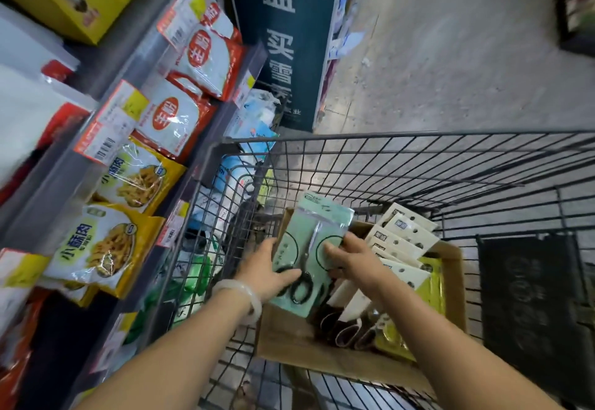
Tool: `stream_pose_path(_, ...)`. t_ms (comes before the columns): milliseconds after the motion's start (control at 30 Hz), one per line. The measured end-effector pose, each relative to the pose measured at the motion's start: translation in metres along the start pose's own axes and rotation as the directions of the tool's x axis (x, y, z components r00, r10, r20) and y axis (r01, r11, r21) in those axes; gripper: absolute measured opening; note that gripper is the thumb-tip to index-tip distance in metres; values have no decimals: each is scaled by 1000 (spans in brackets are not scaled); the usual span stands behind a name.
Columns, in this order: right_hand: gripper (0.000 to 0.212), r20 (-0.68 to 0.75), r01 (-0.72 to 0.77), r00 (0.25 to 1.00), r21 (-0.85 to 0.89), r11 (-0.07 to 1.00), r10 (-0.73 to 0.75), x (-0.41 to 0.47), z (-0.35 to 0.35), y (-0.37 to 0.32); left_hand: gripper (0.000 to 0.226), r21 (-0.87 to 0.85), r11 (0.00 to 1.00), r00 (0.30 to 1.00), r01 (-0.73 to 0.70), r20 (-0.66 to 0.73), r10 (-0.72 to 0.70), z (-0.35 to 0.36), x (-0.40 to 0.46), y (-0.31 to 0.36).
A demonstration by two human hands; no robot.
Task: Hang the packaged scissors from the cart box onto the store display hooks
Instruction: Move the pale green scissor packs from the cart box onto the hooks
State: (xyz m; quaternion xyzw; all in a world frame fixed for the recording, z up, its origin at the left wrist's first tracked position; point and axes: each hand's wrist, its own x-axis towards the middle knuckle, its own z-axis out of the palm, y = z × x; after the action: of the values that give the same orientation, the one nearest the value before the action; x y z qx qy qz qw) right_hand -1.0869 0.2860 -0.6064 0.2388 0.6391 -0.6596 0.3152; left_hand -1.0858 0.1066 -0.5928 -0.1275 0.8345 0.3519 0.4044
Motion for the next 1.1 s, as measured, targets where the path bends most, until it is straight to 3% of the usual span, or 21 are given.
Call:
stream_pose_path(133, 7, -33, 18, 999, 0, 1000, -18, 11, 8, -19, 75, -225, 969, 993, 104, -32, -114, -1, 6, 4)
stream_pose_path(200, 24, -161, -42, 986, 7, 999, 42, 26, 12, -11, 73, -306, 944, 986, 126, -67, -154, -3, 11, 2)
stream_pose_path(300, 53, -385, -266, 903, -148, 952, 192, 49, 13, 23, 72, -353, 918, 965, 183, -113, -236, -4, 15, -9)
stream_pose_path(533, 75, -478, -501, 788, -129, 856, 389, 91, 22, 72, 56, -394, 887, 940, 241, -133, -314, 2, 22, -36)
stream_pose_path(633, 71, -483, -545, 782, -219, 810, 395, 107, 28, 82, 61, -415, 877, 936, 243, -136, -324, 2, 24, -38)
stream_pose_path(800, 52, -428, -472, 852, -382, 795, 301, 106, 31, 86, 71, -469, 849, 937, 245, -110, -331, 3, 28, -52)
stream_pose_path(900, 39, -393, -389, 886, -339, 857, 247, 92, 21, 75, 78, -521, 816, 930, 250, -105, -352, 1, 22, -56)
stream_pose_path(1033, 11, -236, -189, 962, -208, 960, 139, 63, 6, 49, 78, -555, 796, 922, 242, -124, -366, -3, 8, -53)
stream_pose_path(1100, 10, -182, -117, 980, -193, 974, 81, 50, -1, 30, 77, -553, 803, 924, 223, -142, -355, -6, -1, -48)
